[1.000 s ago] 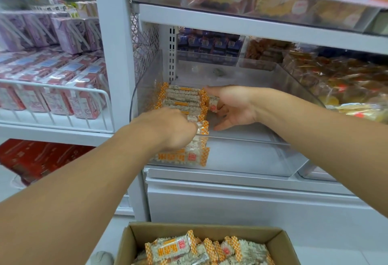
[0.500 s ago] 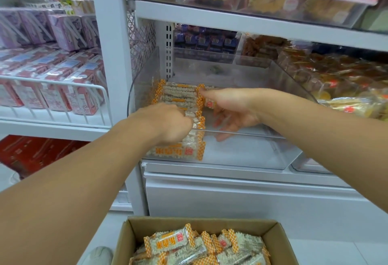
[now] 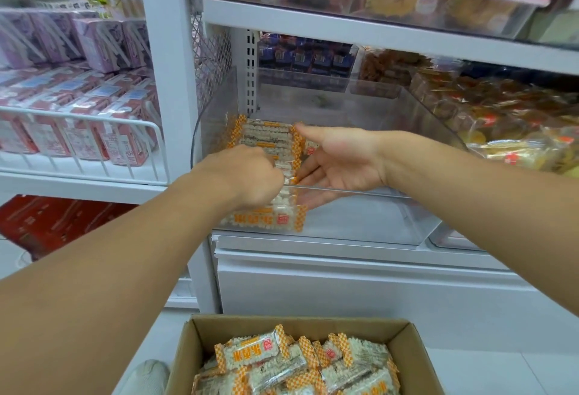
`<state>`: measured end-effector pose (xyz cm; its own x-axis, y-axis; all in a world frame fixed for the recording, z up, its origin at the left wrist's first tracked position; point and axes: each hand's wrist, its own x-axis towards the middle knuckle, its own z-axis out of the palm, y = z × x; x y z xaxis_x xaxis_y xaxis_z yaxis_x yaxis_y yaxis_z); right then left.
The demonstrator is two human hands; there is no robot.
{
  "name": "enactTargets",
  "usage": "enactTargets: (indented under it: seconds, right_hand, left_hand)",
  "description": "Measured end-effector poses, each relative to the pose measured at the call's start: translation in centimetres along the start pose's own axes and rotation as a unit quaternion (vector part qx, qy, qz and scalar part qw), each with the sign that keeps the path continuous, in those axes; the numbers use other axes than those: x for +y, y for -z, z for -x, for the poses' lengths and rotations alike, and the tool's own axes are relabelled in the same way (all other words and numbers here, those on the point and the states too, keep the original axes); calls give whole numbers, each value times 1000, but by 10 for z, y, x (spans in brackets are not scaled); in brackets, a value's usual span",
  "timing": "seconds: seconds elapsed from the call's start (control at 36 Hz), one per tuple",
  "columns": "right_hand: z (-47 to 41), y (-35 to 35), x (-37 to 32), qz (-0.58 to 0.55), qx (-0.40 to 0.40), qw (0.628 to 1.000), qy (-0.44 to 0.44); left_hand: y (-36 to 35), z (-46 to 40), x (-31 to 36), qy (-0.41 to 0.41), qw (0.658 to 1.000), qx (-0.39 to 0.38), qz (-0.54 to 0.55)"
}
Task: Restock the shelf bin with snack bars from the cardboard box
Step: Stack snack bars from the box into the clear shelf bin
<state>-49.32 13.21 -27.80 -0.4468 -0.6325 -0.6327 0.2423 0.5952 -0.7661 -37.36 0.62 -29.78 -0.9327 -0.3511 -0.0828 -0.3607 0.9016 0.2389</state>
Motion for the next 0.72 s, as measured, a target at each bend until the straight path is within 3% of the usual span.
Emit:
enactTargets:
  seconds: [0.14,0.22,0.28,0.33,0.39,0.47,0.58,0.72]
  right_hand:
    - [-6,10,-3,58,34,998,-14]
    - [-7,38,-8,69,195,978,19]
    - [-15,58,-10,39,328,941,70]
    - [-26,74,-11,52,407,908,81]
    - [-43,87,-10,23,395,914,92]
    - [-83,112,-1,-92,290,951,59]
    - [-222,223,9,-204,240,948,52]
    - [-145,117,-20,-270,256,924,91]
  left_hand:
    - [0,0,1,6,1000,-3,3]
    - [-1,0,-1,4,1000,-6,11]
    - [0,0,-2,5,1000,-6,13]
    - [0,0,-1,4,1000,-5,13]
    - [1,0,0,4,1000,-3,12]
    - [0,-1,-1,-3,1000,-2,6]
    - [-1,-1,-1,-10,1000,1,-3]
    - [-2,-4,-2,-12,1000,1,-3]
